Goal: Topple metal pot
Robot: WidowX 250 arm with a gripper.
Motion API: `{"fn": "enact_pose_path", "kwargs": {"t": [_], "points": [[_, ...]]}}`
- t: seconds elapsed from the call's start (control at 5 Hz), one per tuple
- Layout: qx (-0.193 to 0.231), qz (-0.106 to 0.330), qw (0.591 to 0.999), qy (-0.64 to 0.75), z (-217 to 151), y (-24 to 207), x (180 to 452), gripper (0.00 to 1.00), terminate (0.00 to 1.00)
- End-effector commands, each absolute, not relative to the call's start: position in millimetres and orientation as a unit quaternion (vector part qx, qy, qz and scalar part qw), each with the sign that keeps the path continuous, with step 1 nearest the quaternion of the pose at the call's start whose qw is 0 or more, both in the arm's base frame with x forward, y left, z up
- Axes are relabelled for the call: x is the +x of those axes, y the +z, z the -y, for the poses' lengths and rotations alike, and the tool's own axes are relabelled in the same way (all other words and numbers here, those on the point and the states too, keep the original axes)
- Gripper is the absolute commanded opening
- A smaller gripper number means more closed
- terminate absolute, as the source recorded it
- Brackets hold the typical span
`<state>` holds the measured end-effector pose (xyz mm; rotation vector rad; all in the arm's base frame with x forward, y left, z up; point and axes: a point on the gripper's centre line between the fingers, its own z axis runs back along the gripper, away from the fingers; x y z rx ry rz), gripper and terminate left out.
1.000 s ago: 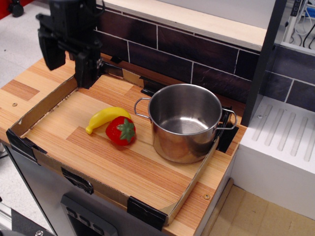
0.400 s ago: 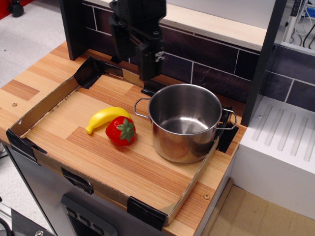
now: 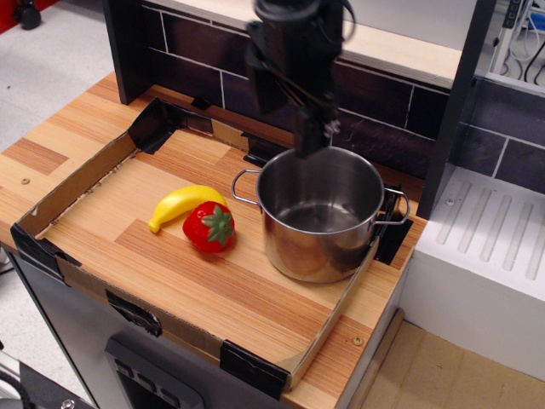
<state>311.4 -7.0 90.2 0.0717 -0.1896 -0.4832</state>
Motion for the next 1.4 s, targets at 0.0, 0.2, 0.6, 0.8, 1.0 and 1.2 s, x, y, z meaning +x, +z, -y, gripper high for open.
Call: {"fn": "enact_pose_path", "kwargs": {"t": [0.0, 0.2, 0.6, 0.8, 1.0, 1.2], "points": [[0.021, 0.063, 0.969, -0.236, 15.3, 75.8, 320.8, 1.0, 0.0], [0.019, 0.054, 0.972, -0.228, 14.0, 70.2, 326.9, 1.0, 0.0], [0.041, 0.076, 0.973, -0.214, 12.0, 71.0, 328.1, 0.0, 0.0], [0.062, 0.098, 0.971, -0.208, 12.7, 74.4, 326.2, 0.0, 0.0], [0.088, 0.122, 0.963, -0.224, 16.7, 78.7, 318.4, 0.0, 0.0], [0.099, 0.173, 0.958, -0.207, 19.4, 88.9, 307.8, 0.0, 0.0]]}}
